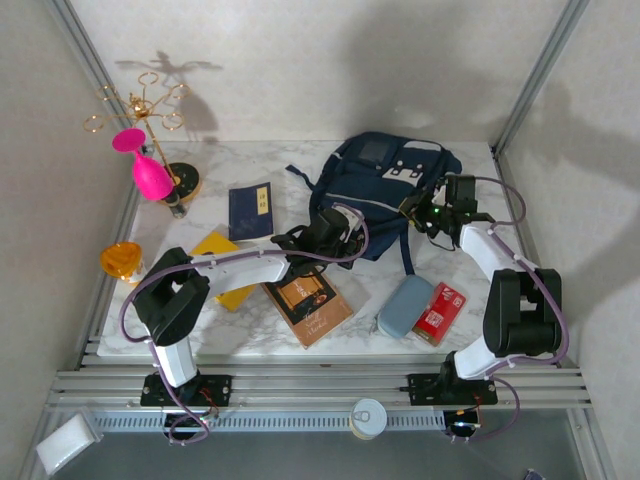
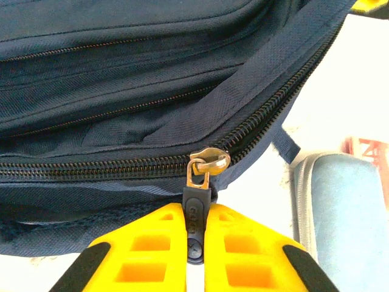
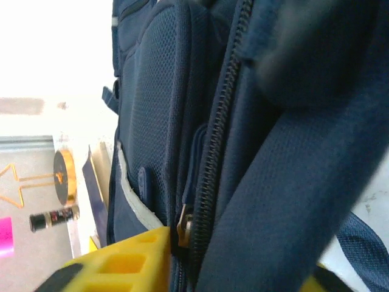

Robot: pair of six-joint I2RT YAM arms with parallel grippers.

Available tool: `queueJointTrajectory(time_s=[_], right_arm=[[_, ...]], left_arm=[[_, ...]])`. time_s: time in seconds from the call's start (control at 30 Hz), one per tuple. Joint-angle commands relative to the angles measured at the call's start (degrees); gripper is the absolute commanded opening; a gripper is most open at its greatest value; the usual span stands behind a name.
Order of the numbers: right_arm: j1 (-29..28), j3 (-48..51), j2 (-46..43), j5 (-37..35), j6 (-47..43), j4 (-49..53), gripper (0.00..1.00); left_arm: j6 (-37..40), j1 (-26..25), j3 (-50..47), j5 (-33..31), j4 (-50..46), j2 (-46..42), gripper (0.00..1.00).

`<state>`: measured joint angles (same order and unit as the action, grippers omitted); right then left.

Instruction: Pack books, pencil case, and school supplies into a backpack

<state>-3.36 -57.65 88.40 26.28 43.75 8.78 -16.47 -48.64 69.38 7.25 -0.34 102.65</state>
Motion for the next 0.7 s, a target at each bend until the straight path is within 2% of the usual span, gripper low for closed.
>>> queueJointTrajectory(time_s=[0.0,0.03,0.1,0.27,0.37,0.47,0.6,0.67], right_arm=[[0.6,-0.9,-1.7,-3.5,-2.5,-0.2,0.53],[0.6,-0.1,-2.6,-4.4,-3.3,1.6,0.64],[1.1,1.0,-4.1,-6.8,-4.6,5.3,0.77],[-0.2,7.8,-11.0,-5.7,-1.1,7.1,0.92],[-3.5,12.7,-13.9,-2.2,6.4,2.0,0.98],[-7.0,15.7,-14.1,-1.9,13.9,-4.0,0.99],[-11.6,15.7,-11.0,-5.8,22.7,-10.9,0.98],[-13.1,14.7,-8.7,-8.4,24.4,-13.6,0.94]], left_arm=[[-3.4,0.2,0.1,3.4,4.7,-0.9,0.0],[-4.1,0.2,0.6,3.6,5.2,-0.3,0.0],[-5.4,0.2,1.9,2.9,5.3,0.6,0.0],[-5.5,0.3,3.8,2.4,4.1,1.9,0.0],[-5.6,0.2,3.7,2.3,4.3,2.0,0.0],[-5.8,0.1,3.8,3.1,4.5,2.2,0.0],[-5.8,0.1,4.2,3.4,4.4,2.6,0.0],[-5.9,0.1,4.3,3.4,4.2,2.6,0.0]])
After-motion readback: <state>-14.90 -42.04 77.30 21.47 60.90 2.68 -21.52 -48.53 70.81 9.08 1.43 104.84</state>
